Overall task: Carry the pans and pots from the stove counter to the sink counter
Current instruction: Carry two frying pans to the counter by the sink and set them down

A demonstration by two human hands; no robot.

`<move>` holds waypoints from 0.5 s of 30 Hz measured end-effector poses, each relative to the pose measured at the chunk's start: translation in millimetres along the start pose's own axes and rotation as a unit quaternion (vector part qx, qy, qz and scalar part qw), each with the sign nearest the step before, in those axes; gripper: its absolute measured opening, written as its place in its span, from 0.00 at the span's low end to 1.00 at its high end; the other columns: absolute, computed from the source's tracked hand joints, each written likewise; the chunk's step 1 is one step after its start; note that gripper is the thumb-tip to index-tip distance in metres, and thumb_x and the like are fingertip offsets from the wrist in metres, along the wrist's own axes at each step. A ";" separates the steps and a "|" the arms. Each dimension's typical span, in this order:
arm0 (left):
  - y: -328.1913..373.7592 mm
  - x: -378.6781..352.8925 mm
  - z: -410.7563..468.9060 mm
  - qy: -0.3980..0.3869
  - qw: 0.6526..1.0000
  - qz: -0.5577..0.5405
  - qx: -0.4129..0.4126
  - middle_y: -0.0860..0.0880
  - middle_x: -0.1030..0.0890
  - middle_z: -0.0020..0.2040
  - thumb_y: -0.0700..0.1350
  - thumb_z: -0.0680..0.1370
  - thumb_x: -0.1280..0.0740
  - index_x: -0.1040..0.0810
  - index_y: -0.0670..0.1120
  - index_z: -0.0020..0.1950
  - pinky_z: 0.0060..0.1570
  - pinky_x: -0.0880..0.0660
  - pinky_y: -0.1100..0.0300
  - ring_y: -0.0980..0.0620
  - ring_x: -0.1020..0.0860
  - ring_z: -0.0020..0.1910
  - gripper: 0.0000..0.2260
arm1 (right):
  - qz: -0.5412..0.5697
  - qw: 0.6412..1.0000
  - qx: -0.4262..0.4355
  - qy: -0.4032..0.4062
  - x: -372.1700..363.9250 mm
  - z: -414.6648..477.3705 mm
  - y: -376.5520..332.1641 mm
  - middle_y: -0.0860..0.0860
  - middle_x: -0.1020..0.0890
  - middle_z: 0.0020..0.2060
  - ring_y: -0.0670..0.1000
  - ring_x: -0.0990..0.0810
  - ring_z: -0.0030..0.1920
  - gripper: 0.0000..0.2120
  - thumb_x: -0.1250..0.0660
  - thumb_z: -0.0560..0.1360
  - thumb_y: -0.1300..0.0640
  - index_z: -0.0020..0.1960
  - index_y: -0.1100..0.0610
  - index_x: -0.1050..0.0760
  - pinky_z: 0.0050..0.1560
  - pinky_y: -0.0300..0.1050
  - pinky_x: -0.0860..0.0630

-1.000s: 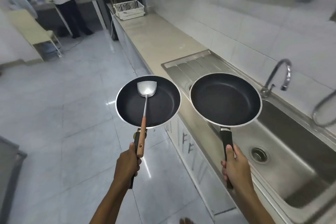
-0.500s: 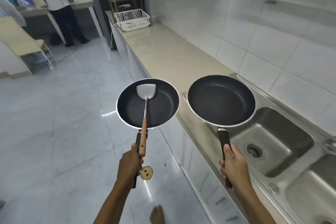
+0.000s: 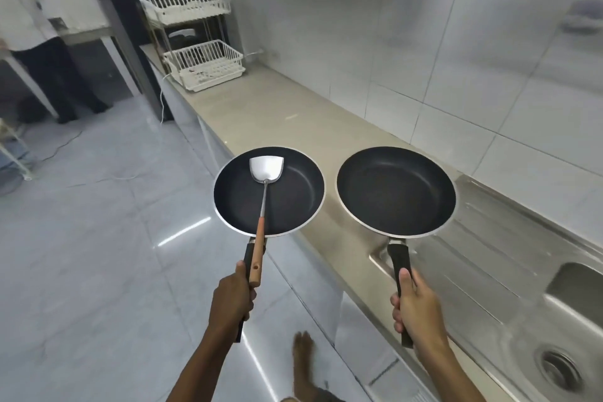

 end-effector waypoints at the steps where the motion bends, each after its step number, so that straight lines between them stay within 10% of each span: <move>1: 10.0 -2.6 32.8 -0.005 1.000 0.003 -0.003 0.44 0.23 0.31 0.58 0.84 0.47 0.23 0.41 0.40 0.30 0.30 0.55 0.49 0.29 0.27 0.26 | 0.008 1.000 -0.001 0.008 -21.2 22.4 -5.1 0.49 0.27 0.24 0.48 0.32 0.22 0.11 0.43 0.85 0.48 0.50 0.45 0.23 0.23 0.44 0.32; 15: 163.1 -46.6 396.3 -0.126 0.983 0.127 -0.049 0.44 0.20 0.28 0.62 0.78 0.47 0.21 0.39 0.40 0.28 0.27 0.53 0.45 0.25 0.26 0.29 | 0.064 0.983 -0.080 0.151 -214.5 230.8 -84.2 0.53 0.28 0.25 0.51 0.34 0.21 0.10 0.43 0.85 0.50 0.57 0.45 0.23 0.21 0.42 0.34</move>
Point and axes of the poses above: each hand's wrist, its own z-axis towards the middle knuckle, its own x-axis out of the back of the hand, y = z × x, the point moved 7 cm from there along z, towards the middle knuckle
